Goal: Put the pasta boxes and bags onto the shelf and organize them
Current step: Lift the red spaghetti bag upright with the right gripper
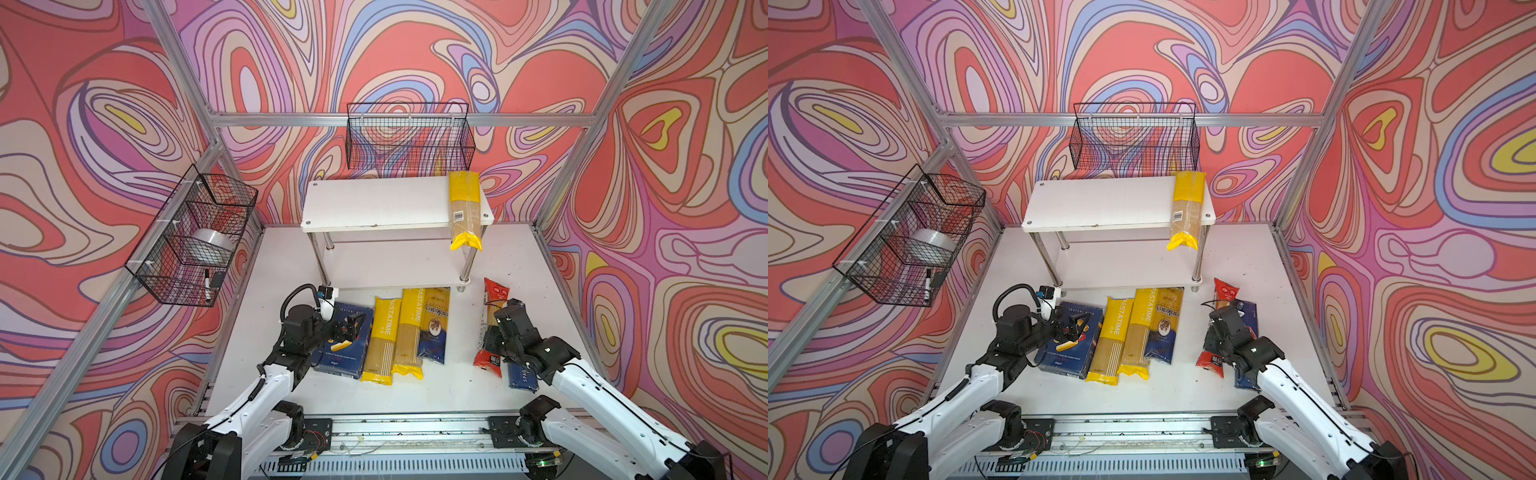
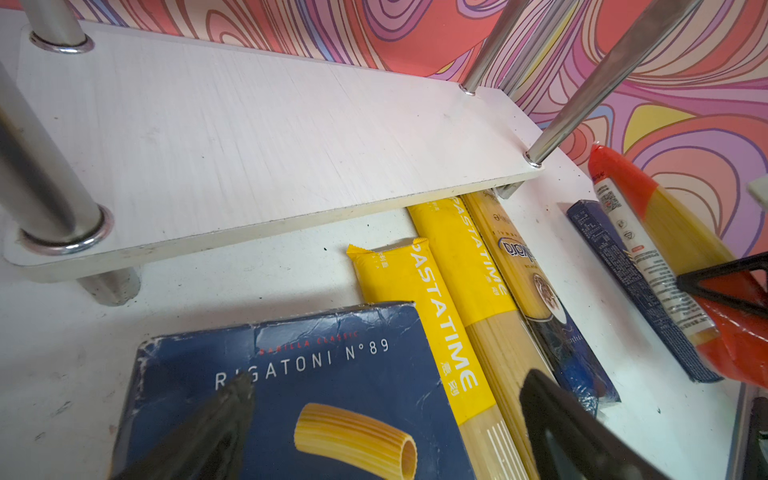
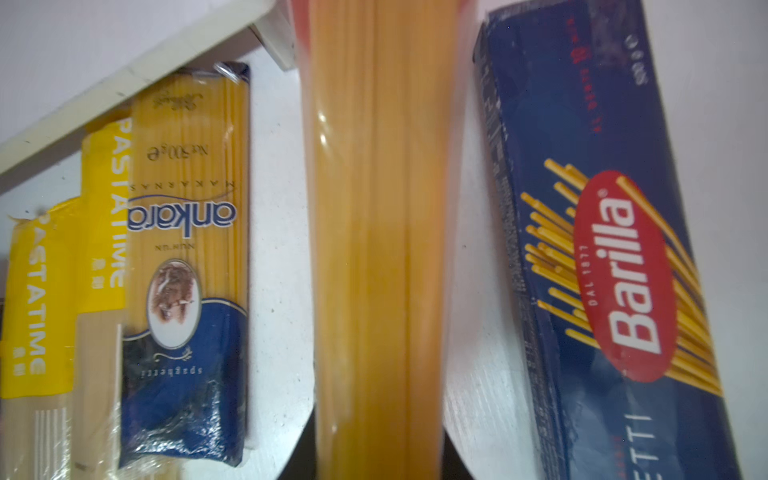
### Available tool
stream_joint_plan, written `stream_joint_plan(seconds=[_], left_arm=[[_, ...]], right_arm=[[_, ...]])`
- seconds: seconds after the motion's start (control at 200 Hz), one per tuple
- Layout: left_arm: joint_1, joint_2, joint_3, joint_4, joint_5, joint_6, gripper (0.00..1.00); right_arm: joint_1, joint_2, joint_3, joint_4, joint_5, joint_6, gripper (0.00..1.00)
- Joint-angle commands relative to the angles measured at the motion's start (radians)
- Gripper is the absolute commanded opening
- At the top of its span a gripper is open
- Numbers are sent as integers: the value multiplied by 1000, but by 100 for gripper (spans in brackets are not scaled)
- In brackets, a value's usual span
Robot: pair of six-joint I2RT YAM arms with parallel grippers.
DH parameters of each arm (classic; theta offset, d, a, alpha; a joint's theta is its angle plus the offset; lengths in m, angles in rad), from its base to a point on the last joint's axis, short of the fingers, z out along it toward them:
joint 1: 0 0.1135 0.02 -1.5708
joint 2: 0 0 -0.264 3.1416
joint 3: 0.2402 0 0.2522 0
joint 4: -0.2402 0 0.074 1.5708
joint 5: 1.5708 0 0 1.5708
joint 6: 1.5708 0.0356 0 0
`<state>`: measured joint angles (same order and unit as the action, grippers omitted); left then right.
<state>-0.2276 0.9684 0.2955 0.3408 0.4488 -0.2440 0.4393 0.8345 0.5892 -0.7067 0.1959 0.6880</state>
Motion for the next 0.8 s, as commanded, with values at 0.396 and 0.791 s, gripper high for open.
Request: stream_joint_plan(seconds=[0.396,0.791], left_arm=[[-3,1,28,-46,-15,24,100],[-4,-58,24,-57,57,30,100]], right_arm=[[1,81,384,-82,169,-117,0],[1,194,831,-264,167,-221,0]])
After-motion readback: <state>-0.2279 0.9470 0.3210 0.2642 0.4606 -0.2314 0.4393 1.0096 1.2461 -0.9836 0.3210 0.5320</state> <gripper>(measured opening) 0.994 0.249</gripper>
